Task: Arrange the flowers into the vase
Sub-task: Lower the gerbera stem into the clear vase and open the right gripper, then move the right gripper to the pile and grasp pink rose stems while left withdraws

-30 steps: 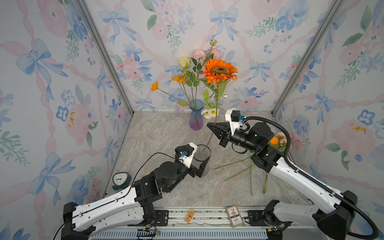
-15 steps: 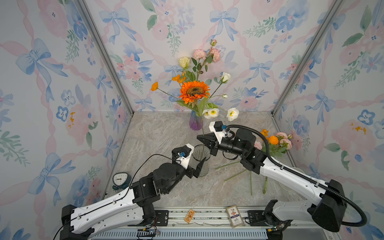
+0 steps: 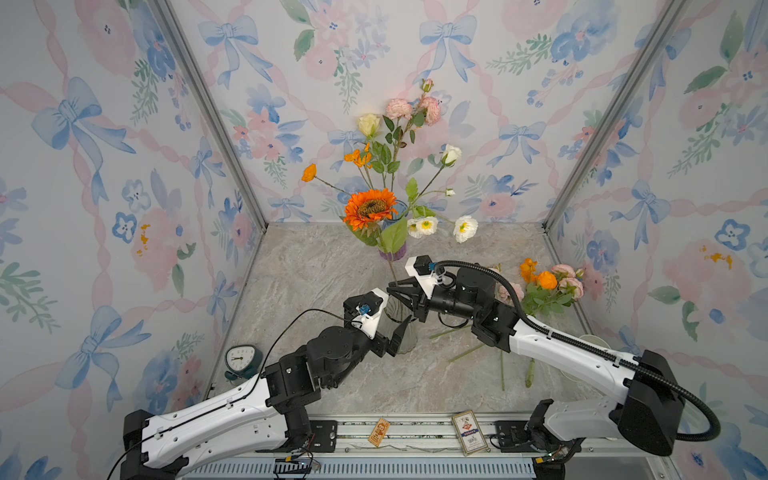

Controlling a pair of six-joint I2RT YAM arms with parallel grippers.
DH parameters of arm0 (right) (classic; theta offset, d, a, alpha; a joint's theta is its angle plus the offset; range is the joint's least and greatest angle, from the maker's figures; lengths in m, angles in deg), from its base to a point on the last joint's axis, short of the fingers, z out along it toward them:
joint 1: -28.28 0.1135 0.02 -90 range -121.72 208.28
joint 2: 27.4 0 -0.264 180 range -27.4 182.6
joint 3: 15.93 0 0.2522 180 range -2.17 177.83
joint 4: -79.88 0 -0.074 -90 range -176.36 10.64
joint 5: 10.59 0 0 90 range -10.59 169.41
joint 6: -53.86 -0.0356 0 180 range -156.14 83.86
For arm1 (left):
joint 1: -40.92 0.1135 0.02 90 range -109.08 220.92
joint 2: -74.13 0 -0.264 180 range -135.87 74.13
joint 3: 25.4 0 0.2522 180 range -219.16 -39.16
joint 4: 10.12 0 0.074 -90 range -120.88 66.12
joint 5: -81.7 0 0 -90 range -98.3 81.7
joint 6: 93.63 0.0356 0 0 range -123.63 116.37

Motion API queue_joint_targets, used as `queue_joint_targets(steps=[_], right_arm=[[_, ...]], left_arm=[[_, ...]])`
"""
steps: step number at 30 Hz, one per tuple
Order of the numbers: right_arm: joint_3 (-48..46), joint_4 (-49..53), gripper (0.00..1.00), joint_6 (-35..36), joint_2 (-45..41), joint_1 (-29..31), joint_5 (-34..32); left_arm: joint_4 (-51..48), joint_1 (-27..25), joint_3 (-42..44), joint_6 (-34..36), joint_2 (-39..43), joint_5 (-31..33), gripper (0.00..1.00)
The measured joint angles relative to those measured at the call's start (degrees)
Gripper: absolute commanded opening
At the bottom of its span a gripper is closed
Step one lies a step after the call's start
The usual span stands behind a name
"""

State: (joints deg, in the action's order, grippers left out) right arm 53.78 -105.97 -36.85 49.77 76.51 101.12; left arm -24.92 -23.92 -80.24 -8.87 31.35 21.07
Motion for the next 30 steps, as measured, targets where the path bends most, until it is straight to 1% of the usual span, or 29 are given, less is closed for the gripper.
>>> queue_joint_targets(steps=[7,10,14,16,18,20,23,25,27,28,30], right_arm=[[-0.2,0.1,0.35,0.3,0.0,0.2,-0.9],[-0.6,0.5,0.43,0.5,-0.8,0.3,-1.5],[-3.7,2.2,0.58,0.6,-5.7,0.3,-4.1],[-6.4,3.0,0.67,0.3,-9.9,0.2,-7.5],[-8.8,5.9,0.78,-1.0,-15.0,-0.1,-12.7],[-9.9,9.3,0.86,-2.4,-19.3,-0.1,-17.7],[-11.0,16.0,0.87,-5.0,-25.8,-0.6,-26.6],[-11.1,21.7,0.87,-8.3,-29.4,-2.5,-31.8],[-11.2,27.8,0.87,-13.2,-32.2,-6.7,-35.9],[-11.3,30.1,0.87,-15.3,-32.9,-8.8,-36.8],[-12.0,35.4,0.87,-21.3,-33.5,-14.9,-37.6]], left_arm=[[0.0,0.0,0.1,0.0,0.0,0.0,0.98],[0.0,0.1,0.1,0.0,-0.2,-0.3,0.98],[0.0,0.4,-0.2,0.6,-2.9,-2.6,0.98],[0.0,0.4,-1.4,1.6,-5.8,-4.7,0.98],[-0.3,0.4,-3.2,3.3,-9.0,-6.8,0.98],[-0.4,0.4,-5.1,5.2,-12.2,-8.7,0.98],[-0.4,0.3,-8.5,8.9,-16.7,-12.6,0.98],[-0.3,0.2,-10.9,11.8,-19.7,-15.2,0.98],[-0.3,-0.2,-13.5,14.8,-22.9,-17.6,0.98],[-0.3,-0.5,-14.4,15.9,-24.1,-18.5,0.98],[-0.3,-1.4,-16.2,18.9,-27.1,-20.7,0.98]])
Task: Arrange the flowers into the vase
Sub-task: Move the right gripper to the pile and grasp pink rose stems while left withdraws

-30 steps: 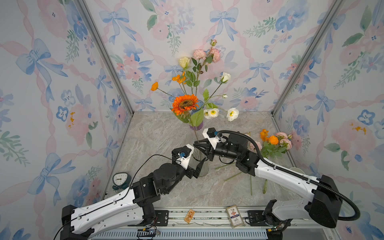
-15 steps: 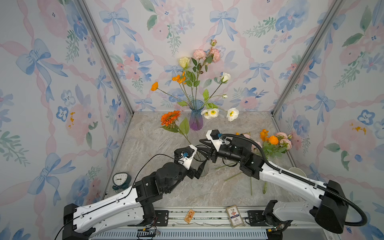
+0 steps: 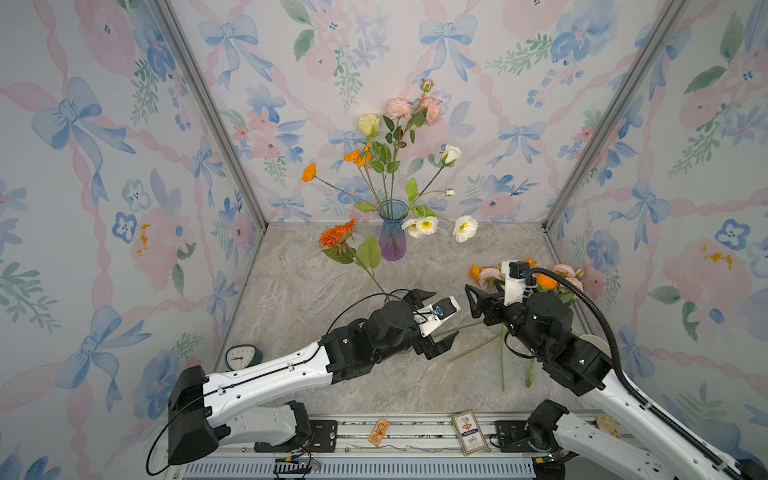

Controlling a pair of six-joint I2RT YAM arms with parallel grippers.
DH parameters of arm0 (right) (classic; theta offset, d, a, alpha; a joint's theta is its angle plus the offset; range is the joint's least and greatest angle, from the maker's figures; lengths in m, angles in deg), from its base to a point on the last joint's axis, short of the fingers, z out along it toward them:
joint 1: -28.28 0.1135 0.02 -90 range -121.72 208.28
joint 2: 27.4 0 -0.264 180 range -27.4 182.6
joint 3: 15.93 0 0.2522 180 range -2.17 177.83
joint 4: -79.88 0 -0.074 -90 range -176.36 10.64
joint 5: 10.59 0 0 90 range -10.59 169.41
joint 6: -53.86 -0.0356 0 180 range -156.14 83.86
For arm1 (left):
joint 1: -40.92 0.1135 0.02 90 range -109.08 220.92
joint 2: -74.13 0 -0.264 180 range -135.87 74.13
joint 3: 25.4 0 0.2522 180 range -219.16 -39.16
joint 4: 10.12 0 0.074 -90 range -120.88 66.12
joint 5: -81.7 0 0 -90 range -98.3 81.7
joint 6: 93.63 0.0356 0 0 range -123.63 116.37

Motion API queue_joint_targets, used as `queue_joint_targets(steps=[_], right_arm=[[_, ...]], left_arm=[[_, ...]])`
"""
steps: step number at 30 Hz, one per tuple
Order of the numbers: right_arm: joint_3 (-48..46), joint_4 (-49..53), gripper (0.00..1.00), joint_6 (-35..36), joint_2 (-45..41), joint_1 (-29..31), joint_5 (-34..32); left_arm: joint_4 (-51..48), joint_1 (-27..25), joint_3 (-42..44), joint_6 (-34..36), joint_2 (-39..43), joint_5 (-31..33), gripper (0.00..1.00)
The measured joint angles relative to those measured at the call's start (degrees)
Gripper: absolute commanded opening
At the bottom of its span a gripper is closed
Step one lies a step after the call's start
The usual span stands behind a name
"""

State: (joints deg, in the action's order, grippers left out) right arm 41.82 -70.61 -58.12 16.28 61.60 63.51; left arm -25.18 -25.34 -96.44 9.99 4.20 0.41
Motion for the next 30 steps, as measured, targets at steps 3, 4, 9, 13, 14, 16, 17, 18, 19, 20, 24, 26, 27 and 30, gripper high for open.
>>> queue_joint_targets(steps=[3,4,9,13,14,16,17,18,19,20,24,26,27,30], right_arm=[[-2.4,5.2,0.86,-8.2,1.2,-9.4,2.9],[-3.4,6.0,0.86,-10.3,2.0,-12.1,4.7],[-10.9,8.1,0.84,-20.3,6.3,-24.7,16.6],[-12.7,9.6,0.85,-24.2,7.0,-28.8,20.7],[-12.7,9.3,0.86,-24.9,7.7,-29.6,21.6],[-12.9,8.4,0.85,-25.9,9.4,-31.0,23.3],[-13.2,7.3,0.85,-26.5,10.6,-32.0,24.0],[-13.7,6.3,0.83,-26.9,12.0,-33.1,24.7],[-14.1,5.6,0.78,-27.1,13.2,-33.9,25.2],[-14.3,5.0,0.74,-27.4,15.1,-34.9,25.7],[-14.3,2.9,0.57,-27.1,23.0,-38.1,27.4],[-14.3,1.7,0.5,-26.9,25.4,-38.7,27.8],[-14.2,1.2,0.45,-26.6,26.2,-38.9,27.9],[-13.7,0.3,0.37,-26.8,27.1,-39.1,27.5]], left_arm=[[-0.2,-2.5,-2.3,5.0,-4.7,-2.3,0.98],[-0.4,-3.5,-3.2,6.8,-6.3,-2.8,0.98],[-2.4,-7.9,-6.1,15.8,-13.2,-6.2,0.98],[-3.5,-9.6,-6.5,21.1,-16.1,-8.4,0.98],[-3.6,-9.8,-6.5,22.3,-16.8,-8.5,0.98],[-3.7,-9.9,-6.5,23.8,-18.0,-8.4,0.98],[-3.8,-9.9,-6.5,24.4,-18.6,-8.2,0.98],[-4.1,-9.9,-6.5,24.8,-19.1,-8.1,0.98],[-4.4,-9.9,-6.5,24.9,-19.5,-8.0,0.98],[-4.6,-9.9,-6.3,25.1,-19.7,-7.9,0.98],[-4.7,-10.1,-4.7,25.7,-19.8,-7.3,0.98],[-4.9,-10.4,-4.1,26.1,-19.8,-6.6,0.98],[-4.9,-10.6,-3.9,26.2,-19.9,-6.2,0.98],[-5.0,-11.1,-3.6,26.7,-20.2,-5.0,0.98]])
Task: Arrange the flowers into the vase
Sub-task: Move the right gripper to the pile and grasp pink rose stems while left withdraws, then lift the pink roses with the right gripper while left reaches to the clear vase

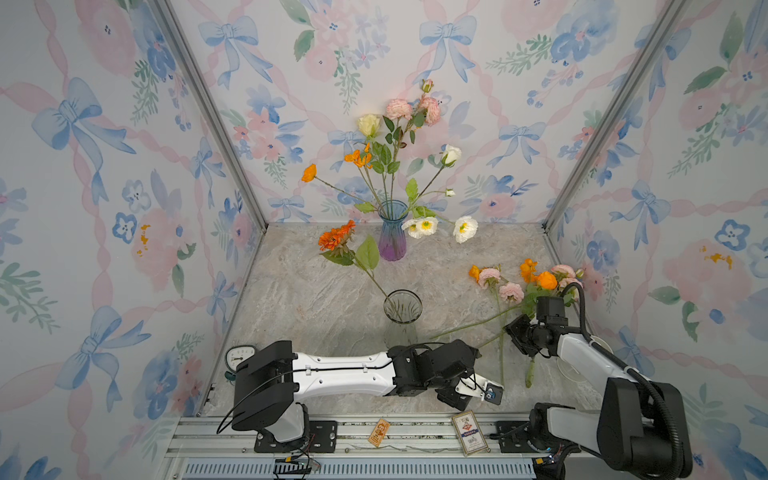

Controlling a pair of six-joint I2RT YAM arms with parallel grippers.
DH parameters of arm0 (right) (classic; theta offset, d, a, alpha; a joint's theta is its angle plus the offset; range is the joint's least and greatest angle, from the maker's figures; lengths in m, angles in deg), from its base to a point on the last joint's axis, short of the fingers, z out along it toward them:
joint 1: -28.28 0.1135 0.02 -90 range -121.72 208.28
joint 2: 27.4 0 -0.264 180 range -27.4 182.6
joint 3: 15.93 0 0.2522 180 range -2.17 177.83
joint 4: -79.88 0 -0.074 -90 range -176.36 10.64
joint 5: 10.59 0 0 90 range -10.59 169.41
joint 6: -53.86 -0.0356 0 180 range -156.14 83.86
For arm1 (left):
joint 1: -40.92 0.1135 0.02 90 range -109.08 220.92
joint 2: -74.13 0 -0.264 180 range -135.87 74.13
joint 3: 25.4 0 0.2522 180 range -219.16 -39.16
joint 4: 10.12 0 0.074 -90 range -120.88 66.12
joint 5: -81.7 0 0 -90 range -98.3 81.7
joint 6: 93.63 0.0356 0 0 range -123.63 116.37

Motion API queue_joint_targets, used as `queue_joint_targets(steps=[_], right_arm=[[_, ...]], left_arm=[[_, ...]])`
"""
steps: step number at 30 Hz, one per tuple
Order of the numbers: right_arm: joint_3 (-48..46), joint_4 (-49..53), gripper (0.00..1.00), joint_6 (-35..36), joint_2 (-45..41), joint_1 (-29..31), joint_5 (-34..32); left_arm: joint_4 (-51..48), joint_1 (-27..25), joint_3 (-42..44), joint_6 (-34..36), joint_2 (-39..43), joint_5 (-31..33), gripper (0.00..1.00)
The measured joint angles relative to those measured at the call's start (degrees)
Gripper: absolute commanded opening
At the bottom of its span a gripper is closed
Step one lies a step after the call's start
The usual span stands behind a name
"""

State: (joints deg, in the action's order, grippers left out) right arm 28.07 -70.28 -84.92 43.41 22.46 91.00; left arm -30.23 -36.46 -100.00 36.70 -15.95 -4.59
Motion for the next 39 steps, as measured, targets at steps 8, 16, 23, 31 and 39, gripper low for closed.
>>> queue_joint_targets(steps=[8,16,23,31,39], right_arm=[[1.4,-0.6,0.31,0.4,2.5,-0.9,-2.4],[2.2,-4.2,0.09,0.8,7.8,-1.4,-2.0],[2.7,-6.1,0.0,1.2,9.2,-1.6,-1.4],[3.3,-2.6,0.0,1.7,1.1,1.9,-3.3],[12.1,3.0,0.0,7.2,-17.9,8.9,-11.3]], left_arm=[[0.0,-0.7,0.6,0.6,-0.4,2.5,0.98],[0.0,-1.0,0.7,0.6,-0.2,2.9,0.98],[-0.1,-1.0,1.0,0.6,-0.2,3.0,0.98],[-0.1,-1.1,1.2,0.6,0.3,3.1,0.98],[-0.2,-1.1,1.5,0.6,3.8,2.5,0.98]])
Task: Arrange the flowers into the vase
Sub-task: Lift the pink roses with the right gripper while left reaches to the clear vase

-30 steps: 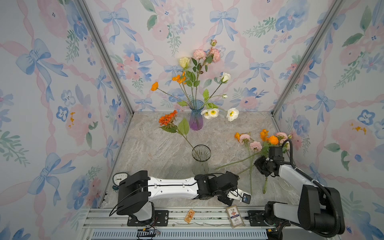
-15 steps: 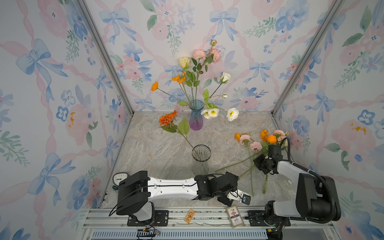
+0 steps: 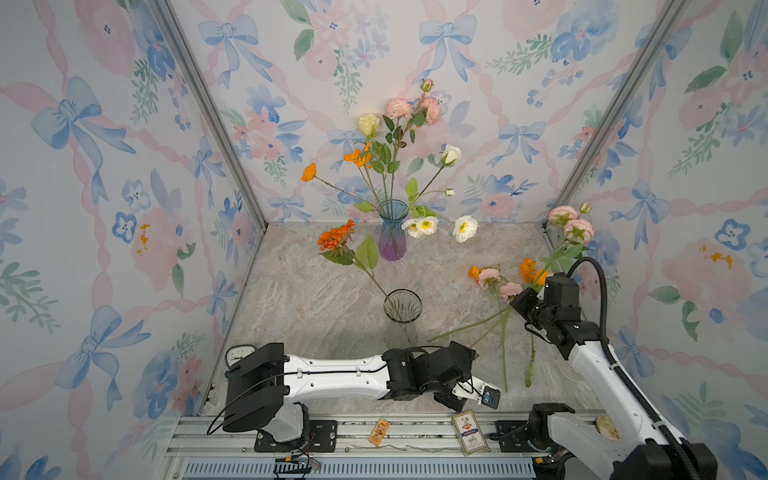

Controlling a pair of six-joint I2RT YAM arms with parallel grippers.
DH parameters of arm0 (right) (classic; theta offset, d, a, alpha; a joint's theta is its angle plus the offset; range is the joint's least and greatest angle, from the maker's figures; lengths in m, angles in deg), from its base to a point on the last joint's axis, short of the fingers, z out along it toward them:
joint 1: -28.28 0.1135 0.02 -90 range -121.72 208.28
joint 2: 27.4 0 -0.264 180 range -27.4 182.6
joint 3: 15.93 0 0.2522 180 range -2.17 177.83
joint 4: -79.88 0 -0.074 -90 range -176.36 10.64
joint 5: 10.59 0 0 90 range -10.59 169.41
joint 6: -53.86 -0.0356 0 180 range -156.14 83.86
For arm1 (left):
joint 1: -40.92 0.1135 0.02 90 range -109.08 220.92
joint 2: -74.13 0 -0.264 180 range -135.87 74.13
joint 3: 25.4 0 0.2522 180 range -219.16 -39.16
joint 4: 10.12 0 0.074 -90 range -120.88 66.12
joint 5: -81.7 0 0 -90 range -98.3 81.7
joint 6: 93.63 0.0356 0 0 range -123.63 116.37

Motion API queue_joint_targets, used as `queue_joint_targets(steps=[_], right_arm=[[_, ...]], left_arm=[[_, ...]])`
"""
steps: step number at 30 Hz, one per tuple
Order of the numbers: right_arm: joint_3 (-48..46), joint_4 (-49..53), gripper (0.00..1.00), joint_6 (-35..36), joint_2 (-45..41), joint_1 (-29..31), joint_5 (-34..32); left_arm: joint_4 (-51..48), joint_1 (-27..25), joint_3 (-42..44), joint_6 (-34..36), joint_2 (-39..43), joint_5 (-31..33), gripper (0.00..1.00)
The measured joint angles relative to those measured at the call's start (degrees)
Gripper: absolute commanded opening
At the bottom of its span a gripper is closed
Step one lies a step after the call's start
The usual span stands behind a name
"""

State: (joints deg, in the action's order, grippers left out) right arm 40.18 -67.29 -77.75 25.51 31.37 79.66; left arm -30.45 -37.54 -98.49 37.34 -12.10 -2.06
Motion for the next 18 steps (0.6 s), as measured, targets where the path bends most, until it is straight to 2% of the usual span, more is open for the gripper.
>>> queue_joint_targets(steps=[5,10,13,18], right_arm=[[3.5,0.0,0.0,4.8,-5.9,2.2,-1.9],[5.6,-0.1,0.0,10.3,-7.7,5.9,-2.0],[7.6,-0.5,0.0,14.0,-8.4,8.6,-1.8],[11.6,-4.2,0.0,19.7,-10.3,12.9,0.0]], left_arm=[[0.0,0.1,0.0,-0.1,3.8,-1.0,0.98],[0.9,0.5,-0.3,-1.4,6.2,0.2,0.98],[0.8,0.8,-2.1,-4.2,6.3,2.6,0.98],[2.5,2.8,-3.0,-13.3,9.0,7.0,0.98]])
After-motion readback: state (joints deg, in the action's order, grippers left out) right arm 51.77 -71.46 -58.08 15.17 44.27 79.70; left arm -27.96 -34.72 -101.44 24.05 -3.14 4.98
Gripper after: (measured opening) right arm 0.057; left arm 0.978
